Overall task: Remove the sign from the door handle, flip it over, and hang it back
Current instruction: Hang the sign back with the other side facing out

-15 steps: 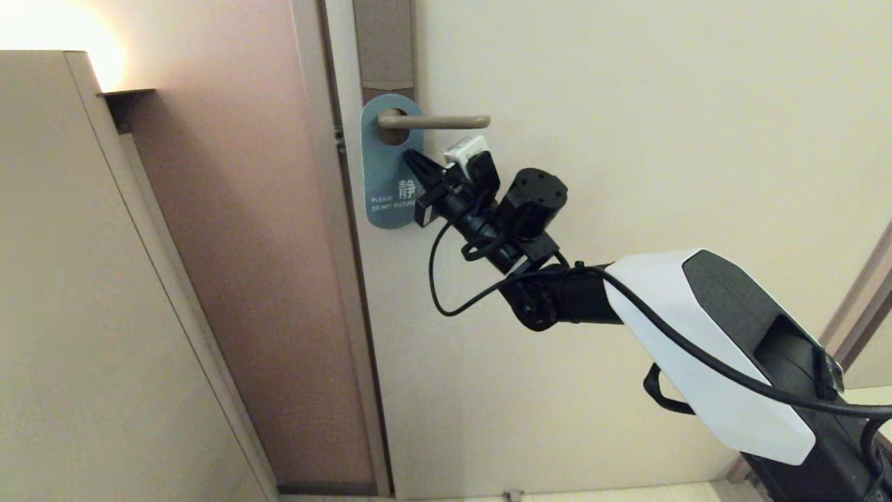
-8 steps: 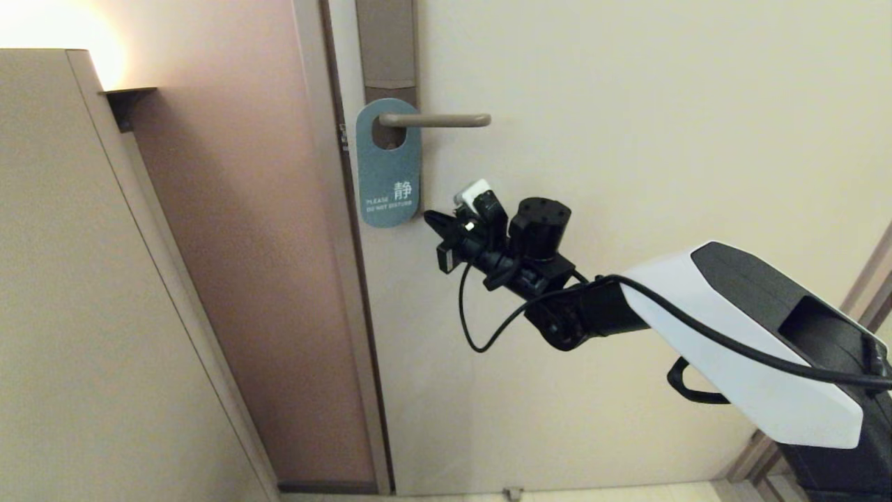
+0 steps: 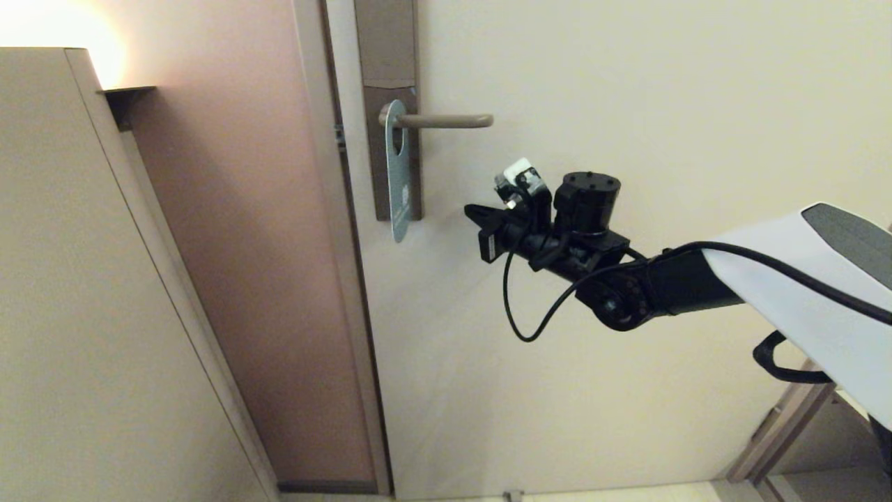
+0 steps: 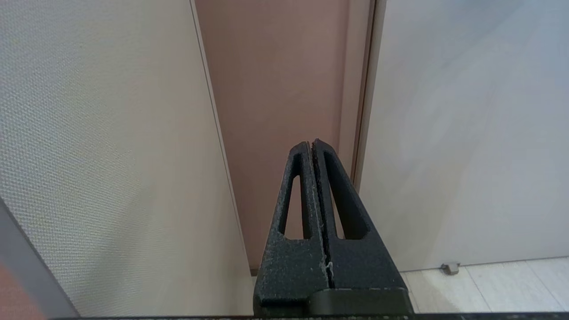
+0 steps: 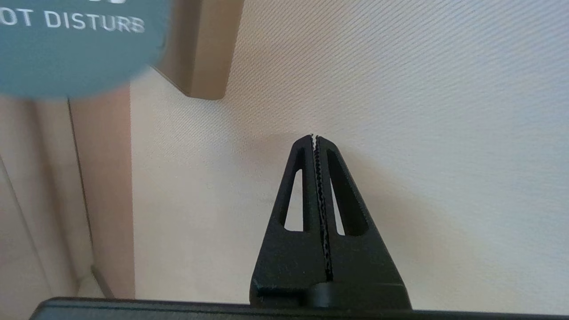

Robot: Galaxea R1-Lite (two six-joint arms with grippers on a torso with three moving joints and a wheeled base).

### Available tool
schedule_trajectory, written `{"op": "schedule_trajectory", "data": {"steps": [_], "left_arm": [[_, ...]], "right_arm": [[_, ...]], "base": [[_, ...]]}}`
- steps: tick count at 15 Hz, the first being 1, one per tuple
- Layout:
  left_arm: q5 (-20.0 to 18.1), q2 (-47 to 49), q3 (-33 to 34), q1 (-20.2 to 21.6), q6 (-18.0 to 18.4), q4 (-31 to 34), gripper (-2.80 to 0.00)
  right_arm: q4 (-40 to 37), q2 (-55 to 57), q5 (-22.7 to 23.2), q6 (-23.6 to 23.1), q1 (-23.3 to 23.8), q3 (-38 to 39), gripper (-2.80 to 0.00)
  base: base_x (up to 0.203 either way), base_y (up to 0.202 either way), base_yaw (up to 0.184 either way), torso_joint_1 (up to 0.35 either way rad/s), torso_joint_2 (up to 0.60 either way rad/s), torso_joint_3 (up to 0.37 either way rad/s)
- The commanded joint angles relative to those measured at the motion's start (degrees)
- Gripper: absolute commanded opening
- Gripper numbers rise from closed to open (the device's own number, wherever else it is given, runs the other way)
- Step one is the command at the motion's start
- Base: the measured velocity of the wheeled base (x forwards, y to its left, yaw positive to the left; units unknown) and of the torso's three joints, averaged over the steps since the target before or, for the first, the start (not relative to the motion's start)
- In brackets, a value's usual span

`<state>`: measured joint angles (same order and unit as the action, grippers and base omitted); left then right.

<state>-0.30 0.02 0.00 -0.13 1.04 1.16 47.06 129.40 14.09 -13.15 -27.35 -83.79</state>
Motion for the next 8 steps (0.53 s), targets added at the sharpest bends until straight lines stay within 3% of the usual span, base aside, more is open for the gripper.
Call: {"op": "schedule_trajectory", "data": {"steps": [1, 4, 8], "left_arm": [[-0.05, -0.02, 0.0, -0.04, 0.02, -0.02, -2.8], [-0.02, -0.02, 0.0, -0.03, 0.02, 0.07, -2.8], [-0.05, -0.02, 0.0, -0.04, 0.02, -0.01, -2.8]], "right_arm": [[-0.35, -4.69, 0.15, -0.16, 2.08, 2.86, -2.8], [-0.73, -8.71, 0.15, -0.21, 5.33, 7.83, -2.8], [-0.81, -13.2, 0.15, -0.21, 8.48, 8.47, -2.8]], "base": [[0.0, 0.0, 0.0, 0.0, 0.0, 0.0], [0.0, 0.0, 0.0, 0.0, 0.0, 0.0], [0.0, 0.0, 0.0, 0.0, 0.0, 0.0]]}}
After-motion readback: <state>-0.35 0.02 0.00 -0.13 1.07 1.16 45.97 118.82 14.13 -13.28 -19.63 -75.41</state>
